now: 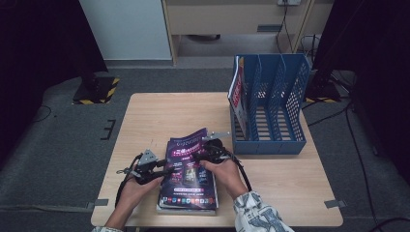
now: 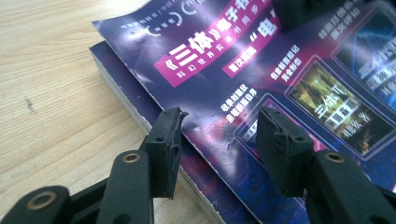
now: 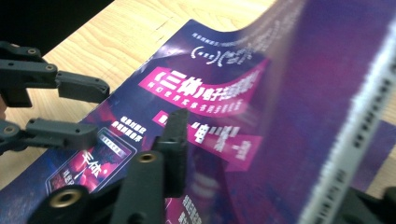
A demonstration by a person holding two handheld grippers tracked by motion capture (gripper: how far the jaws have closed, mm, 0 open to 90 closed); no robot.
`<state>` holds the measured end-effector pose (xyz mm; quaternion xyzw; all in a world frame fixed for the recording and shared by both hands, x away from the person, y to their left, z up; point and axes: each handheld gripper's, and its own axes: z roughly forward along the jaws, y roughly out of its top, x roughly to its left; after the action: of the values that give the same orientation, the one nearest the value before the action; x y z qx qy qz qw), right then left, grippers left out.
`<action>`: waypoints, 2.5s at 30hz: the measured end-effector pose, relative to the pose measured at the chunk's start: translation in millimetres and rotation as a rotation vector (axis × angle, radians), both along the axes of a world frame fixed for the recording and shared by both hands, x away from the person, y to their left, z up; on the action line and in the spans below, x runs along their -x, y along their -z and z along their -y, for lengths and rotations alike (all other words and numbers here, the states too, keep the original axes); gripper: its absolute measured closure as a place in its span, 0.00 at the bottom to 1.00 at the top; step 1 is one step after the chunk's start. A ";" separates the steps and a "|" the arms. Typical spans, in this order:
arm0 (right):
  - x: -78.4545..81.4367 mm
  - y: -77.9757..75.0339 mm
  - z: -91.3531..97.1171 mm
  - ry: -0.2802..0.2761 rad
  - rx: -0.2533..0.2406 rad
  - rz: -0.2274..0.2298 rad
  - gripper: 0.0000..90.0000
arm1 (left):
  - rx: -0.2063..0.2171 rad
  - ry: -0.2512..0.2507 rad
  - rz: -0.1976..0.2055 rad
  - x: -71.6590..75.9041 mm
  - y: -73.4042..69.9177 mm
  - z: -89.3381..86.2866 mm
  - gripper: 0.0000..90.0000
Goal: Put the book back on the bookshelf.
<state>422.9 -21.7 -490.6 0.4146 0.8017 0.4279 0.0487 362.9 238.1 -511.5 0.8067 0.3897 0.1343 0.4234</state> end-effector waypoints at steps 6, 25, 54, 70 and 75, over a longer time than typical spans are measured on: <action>-3.8 -14.1 0.5 -0.035 0.005 0.053 0.84 | 0.001 0.005 -0.001 -0.4 0.0 2.4 0.45; 8.4 -54.4 -6.3 -0.154 0.001 0.292 0.88 | 0.069 -0.007 -0.014 -5.8 1.3 2.3 0.25; 11.8 -80.9 -13.7 -0.194 -0.114 0.400 0.90 | 0.230 0.006 0.004 -16.6 -6.3 -9.8 0.44; 9.9 -82.9 -7.9 -0.181 -0.136 0.410 0.91 | 0.216 -0.006 0.003 -14.2 -25.2 -20.2 0.83; 9.1 -85.3 -5.2 -0.181 -0.137 0.409 0.92 | 0.207 -0.003 0.033 -12.9 -30.6 -21.7 0.86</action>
<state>413.8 -16.5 -405.3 0.2480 0.7781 0.5591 0.1434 375.8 259.8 -480.9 0.7556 0.3959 0.1070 0.5108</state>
